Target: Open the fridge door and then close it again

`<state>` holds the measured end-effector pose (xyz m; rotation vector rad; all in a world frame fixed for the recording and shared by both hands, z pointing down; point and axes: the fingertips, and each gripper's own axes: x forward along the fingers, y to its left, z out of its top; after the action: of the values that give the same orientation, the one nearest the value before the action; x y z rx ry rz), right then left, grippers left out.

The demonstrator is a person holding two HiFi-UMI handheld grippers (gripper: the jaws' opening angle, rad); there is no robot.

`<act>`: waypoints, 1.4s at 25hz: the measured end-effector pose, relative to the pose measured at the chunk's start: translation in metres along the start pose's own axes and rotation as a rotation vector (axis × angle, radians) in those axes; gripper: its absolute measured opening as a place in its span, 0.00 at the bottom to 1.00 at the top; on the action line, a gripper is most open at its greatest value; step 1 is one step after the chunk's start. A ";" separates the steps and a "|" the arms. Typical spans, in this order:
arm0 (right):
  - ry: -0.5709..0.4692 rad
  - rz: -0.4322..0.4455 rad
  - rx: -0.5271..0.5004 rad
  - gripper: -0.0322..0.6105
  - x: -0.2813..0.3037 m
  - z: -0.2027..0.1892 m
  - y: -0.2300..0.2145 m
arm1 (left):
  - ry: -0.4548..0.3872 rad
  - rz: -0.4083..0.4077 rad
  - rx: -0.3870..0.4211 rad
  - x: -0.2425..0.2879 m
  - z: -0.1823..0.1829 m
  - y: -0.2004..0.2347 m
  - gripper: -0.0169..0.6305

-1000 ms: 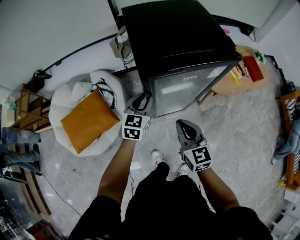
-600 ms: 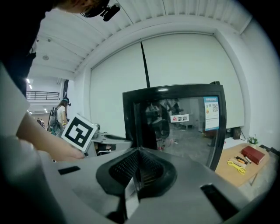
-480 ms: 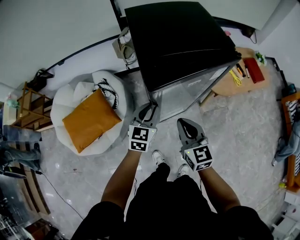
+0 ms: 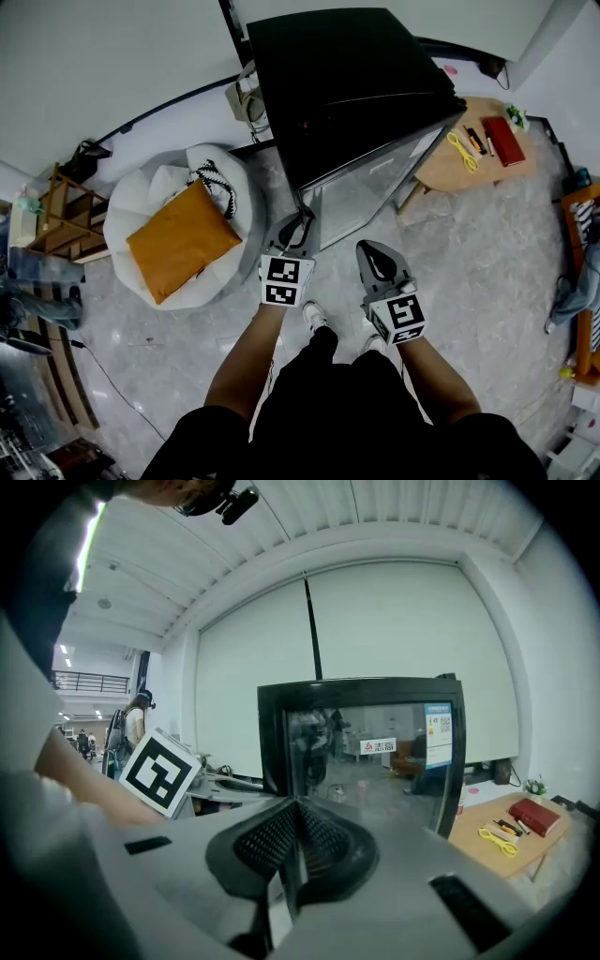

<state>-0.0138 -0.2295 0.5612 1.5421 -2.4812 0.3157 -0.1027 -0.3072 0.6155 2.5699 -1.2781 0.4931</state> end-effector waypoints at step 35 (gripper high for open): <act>-0.034 0.062 0.018 0.08 -0.197 -0.048 -0.062 | 0.063 0.209 -0.106 -0.045 -0.026 -0.171 0.13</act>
<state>0.1305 -0.0743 0.5561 1.4915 -2.5634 0.3250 0.0045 -0.1639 0.6126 2.3291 -1.5162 0.5249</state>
